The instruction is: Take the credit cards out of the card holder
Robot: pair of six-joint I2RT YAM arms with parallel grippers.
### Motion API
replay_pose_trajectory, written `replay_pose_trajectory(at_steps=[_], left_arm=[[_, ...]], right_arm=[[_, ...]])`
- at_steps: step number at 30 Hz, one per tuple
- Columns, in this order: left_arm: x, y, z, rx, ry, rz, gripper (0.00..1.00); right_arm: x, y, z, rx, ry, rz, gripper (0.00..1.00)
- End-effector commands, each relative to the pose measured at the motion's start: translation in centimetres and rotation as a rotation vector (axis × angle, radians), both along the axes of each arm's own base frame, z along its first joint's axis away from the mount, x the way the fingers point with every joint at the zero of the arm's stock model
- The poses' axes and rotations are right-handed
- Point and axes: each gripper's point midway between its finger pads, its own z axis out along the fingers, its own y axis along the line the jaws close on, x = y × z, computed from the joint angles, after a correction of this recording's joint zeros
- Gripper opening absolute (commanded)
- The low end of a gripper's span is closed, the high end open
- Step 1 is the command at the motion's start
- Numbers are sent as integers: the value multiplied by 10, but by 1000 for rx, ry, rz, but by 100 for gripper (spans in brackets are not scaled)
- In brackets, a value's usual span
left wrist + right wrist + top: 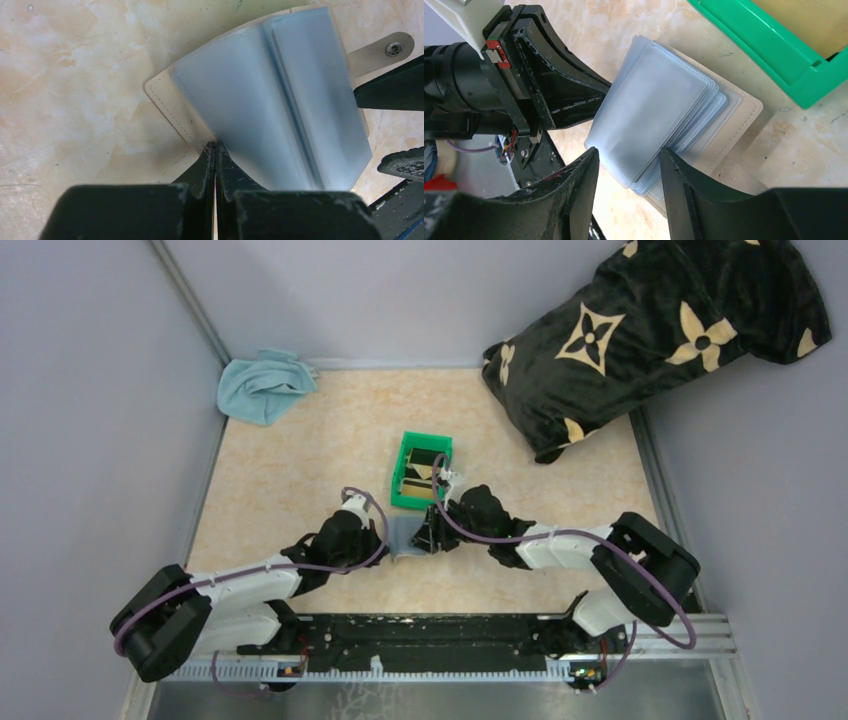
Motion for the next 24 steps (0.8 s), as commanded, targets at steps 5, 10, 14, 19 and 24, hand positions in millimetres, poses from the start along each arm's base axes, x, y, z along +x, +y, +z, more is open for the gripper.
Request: replay_pose_trajectory(at_steps=[5, 10, 14, 19, 24], left_arm=[[-21, 9, -23, 60, 96, -43, 0], [-21, 9, -24, 60, 98, -42, 0], [-21, 8, -25, 64, 102, -49, 0], [-22, 7, -25, 64, 107, -55, 0], [-23, 6, -26, 64, 112, -62, 0]], right_arm=[[6, 23, 32, 83, -85, 36, 49], [6, 20, 51, 114, -119, 23, 48], [6, 15, 55, 111, -129, 7, 48], [5, 11, 54, 110, -128, -7, 47], [5, 11, 54, 110, -125, -6, 47]])
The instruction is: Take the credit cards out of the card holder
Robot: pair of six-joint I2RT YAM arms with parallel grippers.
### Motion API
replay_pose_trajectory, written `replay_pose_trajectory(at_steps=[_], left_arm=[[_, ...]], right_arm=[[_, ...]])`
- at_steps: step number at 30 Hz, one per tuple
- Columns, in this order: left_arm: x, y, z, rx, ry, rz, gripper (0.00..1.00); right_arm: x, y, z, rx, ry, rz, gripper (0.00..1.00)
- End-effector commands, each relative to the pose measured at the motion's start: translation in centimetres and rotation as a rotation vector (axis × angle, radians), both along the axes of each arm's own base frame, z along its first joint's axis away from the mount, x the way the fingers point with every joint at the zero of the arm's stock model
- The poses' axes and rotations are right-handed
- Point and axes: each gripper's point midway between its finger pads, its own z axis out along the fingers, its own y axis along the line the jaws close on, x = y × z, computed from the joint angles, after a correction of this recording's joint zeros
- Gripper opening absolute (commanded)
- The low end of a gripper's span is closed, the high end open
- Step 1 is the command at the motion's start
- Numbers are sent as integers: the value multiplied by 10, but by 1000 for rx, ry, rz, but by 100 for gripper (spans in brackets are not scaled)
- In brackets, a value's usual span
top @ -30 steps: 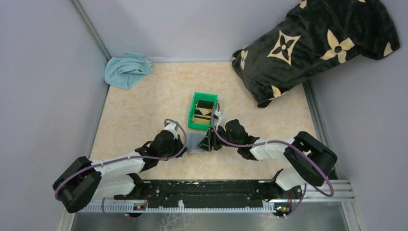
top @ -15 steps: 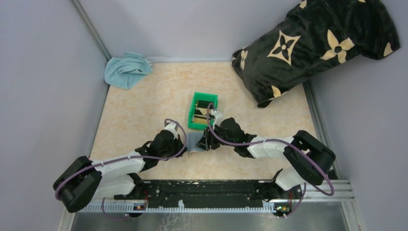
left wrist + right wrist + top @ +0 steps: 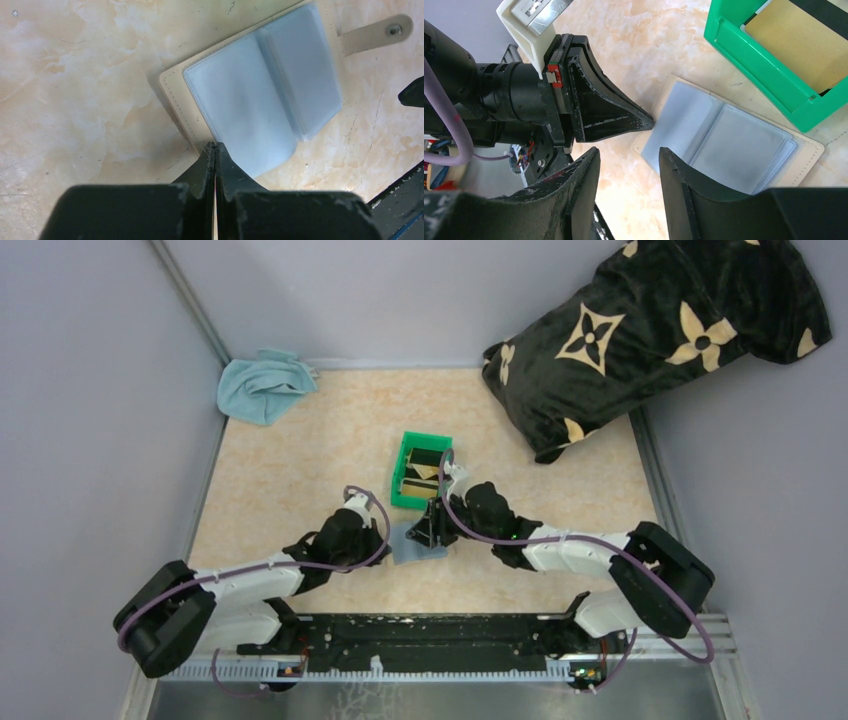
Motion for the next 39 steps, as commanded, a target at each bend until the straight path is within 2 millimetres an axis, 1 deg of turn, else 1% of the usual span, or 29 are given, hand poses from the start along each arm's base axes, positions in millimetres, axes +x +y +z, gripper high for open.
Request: replay_pose_trajectory(at_steps=[1, 6, 8, 9, 11, 13, 14, 15, 19, 21, 22, 23, 25, 28, 32, 37, 39], left_arm=[[-24, 11, -26, 77, 105, -50, 0], [-25, 11, -26, 77, 111, -51, 0], [-26, 11, -25, 76, 113, -52, 0], [-26, 11, -25, 73, 114, -52, 0], [-26, 12, -22, 69, 113, -48, 0], [-25, 13, -18, 75, 112, -35, 1], [-24, 16, -17, 89, 118, -17, 4], [-22, 17, -14, 96, 113, -4, 9], [-14, 20, 4, 90, 61, 20, 22], [-11, 18, 12, 83, 30, 12, 23], [-10, 18, 14, 80, 23, 8, 22], [-10, 18, 13, 83, 22, 5, 19], [-11, 19, 10, 94, 32, 3, 10], [-14, 20, -1, 115, 66, -1, 1], [-16, 19, -9, 116, 85, 1, 0], [-16, 19, -8, 114, 82, 4, 0], [-16, 20, -8, 115, 82, 4, 0]], right_arm=[[1, 6, 18, 51, -43, 7, 47], [0, 12, 11, 49, -27, 30, 47], [3, 10, 7, 33, -20, 12, 47], [7, 5, 4, 16, -13, -14, 47], [15, -12, -12, -57, 23, -83, 48], [22, -32, -25, -138, 34, -159, 56], [26, -41, -31, -182, 29, -196, 59], [24, -46, -36, -214, 35, -201, 61], [20, -54, -49, -252, 51, -205, 63], [18, -53, -53, -241, 63, -202, 63], [18, -51, -54, -237, 69, -200, 63], [17, -49, -54, -230, 73, -194, 63], [14, -45, -56, -220, 85, -175, 63], [11, -37, -52, -207, 72, -150, 62], [7, -29, -51, -221, 69, -125, 61], [4, -21, -55, -228, 71, -105, 61], [4, -21, -59, -233, 75, -105, 61]])
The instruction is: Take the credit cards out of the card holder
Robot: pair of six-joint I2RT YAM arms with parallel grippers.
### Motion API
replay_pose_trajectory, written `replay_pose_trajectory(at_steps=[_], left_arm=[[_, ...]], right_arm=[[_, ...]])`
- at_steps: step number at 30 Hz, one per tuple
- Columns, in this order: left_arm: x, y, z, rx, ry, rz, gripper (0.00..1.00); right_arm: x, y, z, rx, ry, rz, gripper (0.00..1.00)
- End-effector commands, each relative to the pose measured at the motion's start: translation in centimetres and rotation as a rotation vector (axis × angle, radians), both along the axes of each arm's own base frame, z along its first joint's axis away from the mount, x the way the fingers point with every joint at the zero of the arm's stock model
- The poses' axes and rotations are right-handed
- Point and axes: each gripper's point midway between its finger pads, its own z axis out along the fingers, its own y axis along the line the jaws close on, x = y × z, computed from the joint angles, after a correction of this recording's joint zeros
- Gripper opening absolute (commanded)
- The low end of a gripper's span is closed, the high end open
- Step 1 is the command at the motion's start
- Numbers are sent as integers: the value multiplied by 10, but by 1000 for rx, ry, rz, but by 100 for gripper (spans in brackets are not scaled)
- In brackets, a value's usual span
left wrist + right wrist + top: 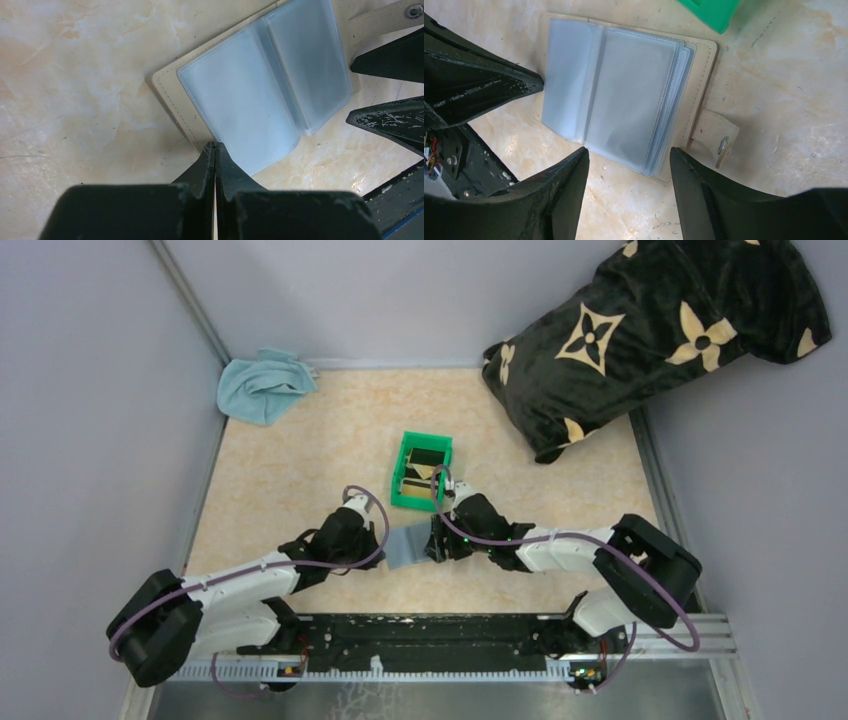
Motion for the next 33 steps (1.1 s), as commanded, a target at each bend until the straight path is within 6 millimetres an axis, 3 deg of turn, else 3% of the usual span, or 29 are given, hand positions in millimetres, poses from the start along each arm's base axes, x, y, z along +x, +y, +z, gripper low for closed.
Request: replay_pose_trajectory(at_steps=[1, 15, 27, 33], left_arm=[[-6, 5, -8, 31, 23, -4, 0], [-7, 4, -11, 34, 34, -12, 0], [-7, 3, -12, 34, 38, -16, 0], [-7, 2, -13, 34, 42, -19, 0]], right_arm=[[11, 22, 19, 63, -50, 18, 61], [7, 36, 20, 101, -30, 54, 60], [-1, 52, 31, 184, -9, 98, 60], [2, 58, 45, 203, -37, 107, 58]])
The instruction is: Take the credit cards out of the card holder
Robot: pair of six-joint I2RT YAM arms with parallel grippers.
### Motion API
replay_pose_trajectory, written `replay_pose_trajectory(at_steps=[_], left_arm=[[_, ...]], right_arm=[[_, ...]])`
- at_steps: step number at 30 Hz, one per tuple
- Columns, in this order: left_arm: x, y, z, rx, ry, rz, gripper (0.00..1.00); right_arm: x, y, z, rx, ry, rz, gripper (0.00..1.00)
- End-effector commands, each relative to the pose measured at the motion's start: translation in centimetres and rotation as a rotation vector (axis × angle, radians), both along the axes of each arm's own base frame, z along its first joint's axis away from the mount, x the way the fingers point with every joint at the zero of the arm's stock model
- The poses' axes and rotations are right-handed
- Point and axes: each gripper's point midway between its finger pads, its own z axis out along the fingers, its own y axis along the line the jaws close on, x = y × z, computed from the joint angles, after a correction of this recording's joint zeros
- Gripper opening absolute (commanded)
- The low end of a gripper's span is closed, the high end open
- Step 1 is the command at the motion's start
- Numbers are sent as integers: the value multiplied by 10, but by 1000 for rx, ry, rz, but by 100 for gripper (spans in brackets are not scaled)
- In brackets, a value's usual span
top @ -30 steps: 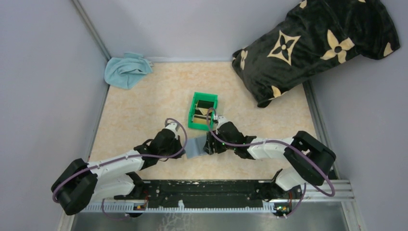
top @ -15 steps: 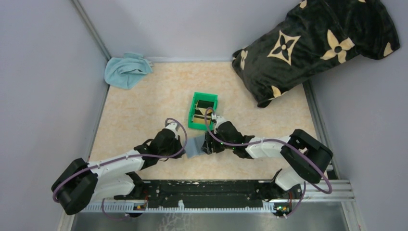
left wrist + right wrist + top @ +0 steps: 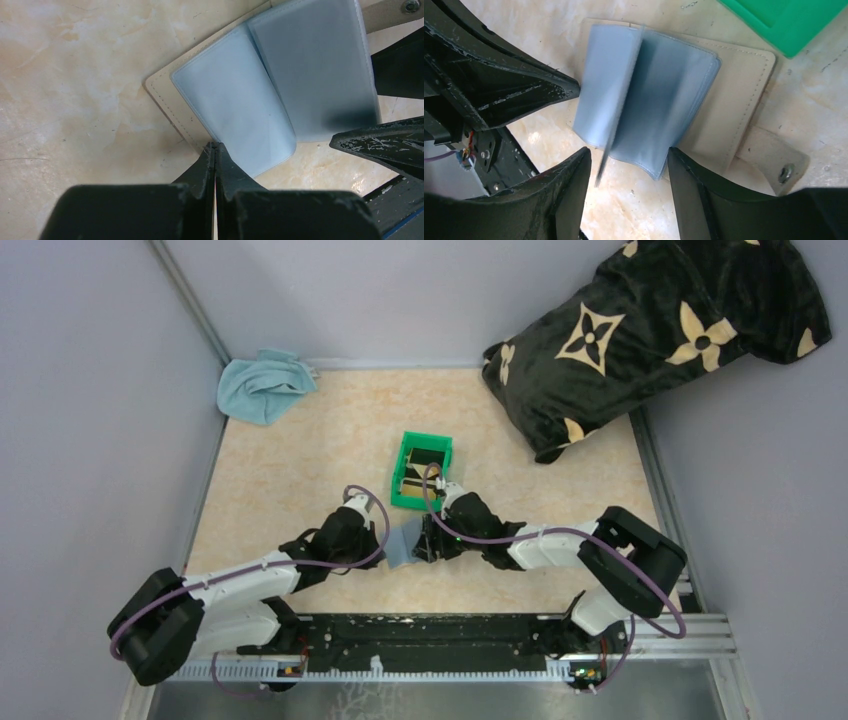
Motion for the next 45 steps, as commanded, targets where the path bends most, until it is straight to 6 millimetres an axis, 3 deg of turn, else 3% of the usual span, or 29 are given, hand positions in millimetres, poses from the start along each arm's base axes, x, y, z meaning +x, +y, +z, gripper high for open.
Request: replay_pose_trajectory(at_steps=[1, 7, 17, 23, 31, 35, 40, 45], left_arm=[[-8, 4, -13, 36, 41, -16, 0], [-8, 4, -13, 36, 42, -17, 0], [-9, 4, -13, 36, 42, -18, 0], [-7, 9, -11, 49, 40, 10, 0], [2, 33, 17, 52, -21, 171, 0], [5, 35, 30, 7, -79, 188, 0], [5, 15, 51, -105, -132, 110, 0], [-1, -15, 57, -216, -117, -14, 0]], right_arm=[[6, 30, 41, 106, -68, 49, 57], [4, 43, 50, 109, -85, 78, 57], [3, 49, 38, 105, -62, 91, 56], [4, 54, 40, 112, -63, 99, 56], [12, 44, 39, 118, -58, 59, 48], [12, 45, 35, 120, -48, 66, 47], [9, 46, 31, 131, -36, 80, 43], [8, 46, 32, 157, -25, 83, 42]])
